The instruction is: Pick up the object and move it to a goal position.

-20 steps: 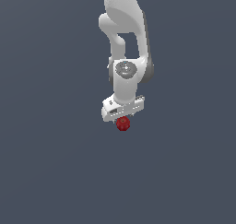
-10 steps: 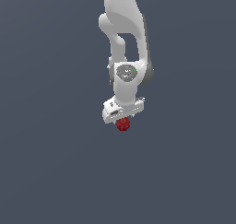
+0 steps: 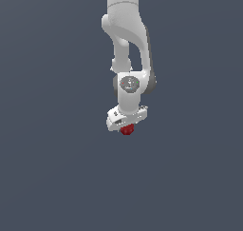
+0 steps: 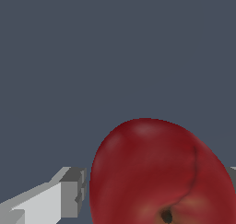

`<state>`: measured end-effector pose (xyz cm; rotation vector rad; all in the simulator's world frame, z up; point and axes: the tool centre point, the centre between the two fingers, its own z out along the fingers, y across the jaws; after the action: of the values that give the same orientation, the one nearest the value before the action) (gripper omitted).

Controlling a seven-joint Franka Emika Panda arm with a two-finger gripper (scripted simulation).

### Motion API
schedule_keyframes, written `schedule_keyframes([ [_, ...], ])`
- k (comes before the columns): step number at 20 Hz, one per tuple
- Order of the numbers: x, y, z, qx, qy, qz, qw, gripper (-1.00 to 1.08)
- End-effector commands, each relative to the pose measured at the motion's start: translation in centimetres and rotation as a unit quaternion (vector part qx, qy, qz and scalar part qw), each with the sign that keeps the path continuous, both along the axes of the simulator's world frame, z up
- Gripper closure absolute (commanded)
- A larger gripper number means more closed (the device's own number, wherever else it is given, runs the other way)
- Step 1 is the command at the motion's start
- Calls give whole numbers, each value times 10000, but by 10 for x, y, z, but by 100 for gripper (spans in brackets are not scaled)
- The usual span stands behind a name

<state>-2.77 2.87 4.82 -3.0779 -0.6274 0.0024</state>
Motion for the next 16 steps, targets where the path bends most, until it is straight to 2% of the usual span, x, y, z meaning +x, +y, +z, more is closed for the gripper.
schedule_keyframes([
  [1, 1, 0, -2, 0, -7, 1, 10000, -92],
  [2, 1, 0, -2, 0, -7, 1, 10000, 108],
  [16, 0, 0, 3, -3, -10, -4, 10000, 108],
])
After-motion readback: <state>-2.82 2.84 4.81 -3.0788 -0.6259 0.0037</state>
